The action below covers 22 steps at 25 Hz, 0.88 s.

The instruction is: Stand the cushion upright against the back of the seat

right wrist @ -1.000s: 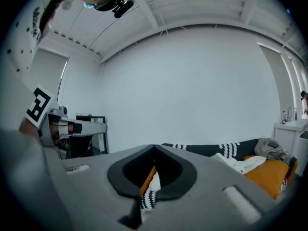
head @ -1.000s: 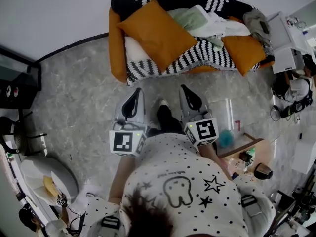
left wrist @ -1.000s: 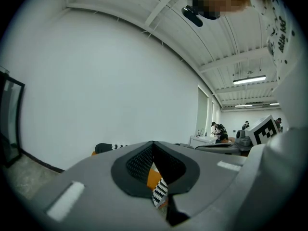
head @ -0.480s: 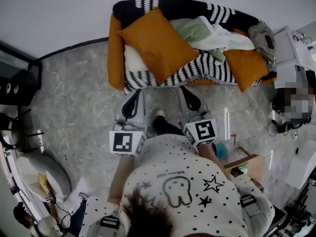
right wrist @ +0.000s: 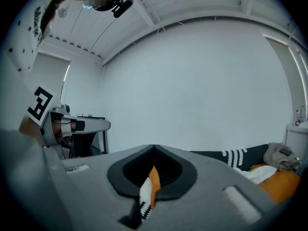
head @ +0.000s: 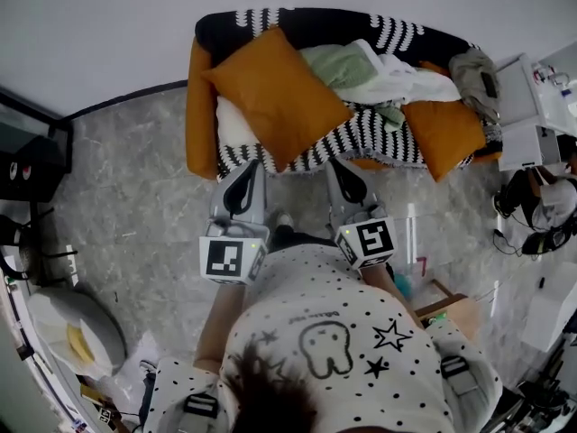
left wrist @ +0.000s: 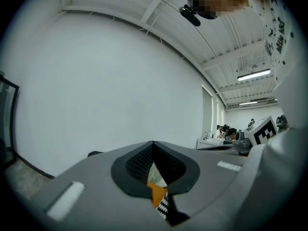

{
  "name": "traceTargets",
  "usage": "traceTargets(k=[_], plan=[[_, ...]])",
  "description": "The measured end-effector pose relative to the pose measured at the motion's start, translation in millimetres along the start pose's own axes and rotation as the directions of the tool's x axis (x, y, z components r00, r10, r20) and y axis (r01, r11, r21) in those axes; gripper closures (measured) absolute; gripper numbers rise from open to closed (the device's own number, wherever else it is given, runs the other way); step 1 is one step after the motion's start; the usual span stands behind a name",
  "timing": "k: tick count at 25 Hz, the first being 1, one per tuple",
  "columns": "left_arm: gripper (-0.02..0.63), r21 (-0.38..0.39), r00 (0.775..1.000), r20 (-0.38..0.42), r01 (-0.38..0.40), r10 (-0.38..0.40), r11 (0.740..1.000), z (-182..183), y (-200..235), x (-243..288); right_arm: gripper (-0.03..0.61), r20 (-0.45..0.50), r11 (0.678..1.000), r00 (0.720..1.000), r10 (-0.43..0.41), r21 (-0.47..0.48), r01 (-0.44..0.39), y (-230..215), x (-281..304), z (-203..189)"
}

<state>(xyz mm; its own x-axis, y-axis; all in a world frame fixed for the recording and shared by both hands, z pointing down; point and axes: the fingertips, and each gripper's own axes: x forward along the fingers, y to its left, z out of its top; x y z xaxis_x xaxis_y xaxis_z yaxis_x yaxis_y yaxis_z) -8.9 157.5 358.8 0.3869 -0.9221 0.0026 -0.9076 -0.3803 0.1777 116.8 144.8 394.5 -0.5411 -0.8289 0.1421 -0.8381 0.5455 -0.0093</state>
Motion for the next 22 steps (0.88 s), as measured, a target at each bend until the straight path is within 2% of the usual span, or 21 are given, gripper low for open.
traceTargets(k=[10,15,22], plan=[[0.617,0.016,0.999,-0.015,0.032,-0.032,0.999,0,-12,17,0.580,0.009,0.999,1.000,-0.023,0.030,0.023,-16,-2,0],[0.617,0.026,0.999,-0.029,0.036,-0.036,0.999,0,-6,28,0.580,-0.002,0.998,0.999,-0.043,0.040,0.044,-24,3,-5],[0.617,-0.004,0.998,-0.027,0.060,-0.060,0.998,1,11,51,0.580,-0.005,0.996,0.997,-0.078,0.041,0.078,-36,27,-1]])
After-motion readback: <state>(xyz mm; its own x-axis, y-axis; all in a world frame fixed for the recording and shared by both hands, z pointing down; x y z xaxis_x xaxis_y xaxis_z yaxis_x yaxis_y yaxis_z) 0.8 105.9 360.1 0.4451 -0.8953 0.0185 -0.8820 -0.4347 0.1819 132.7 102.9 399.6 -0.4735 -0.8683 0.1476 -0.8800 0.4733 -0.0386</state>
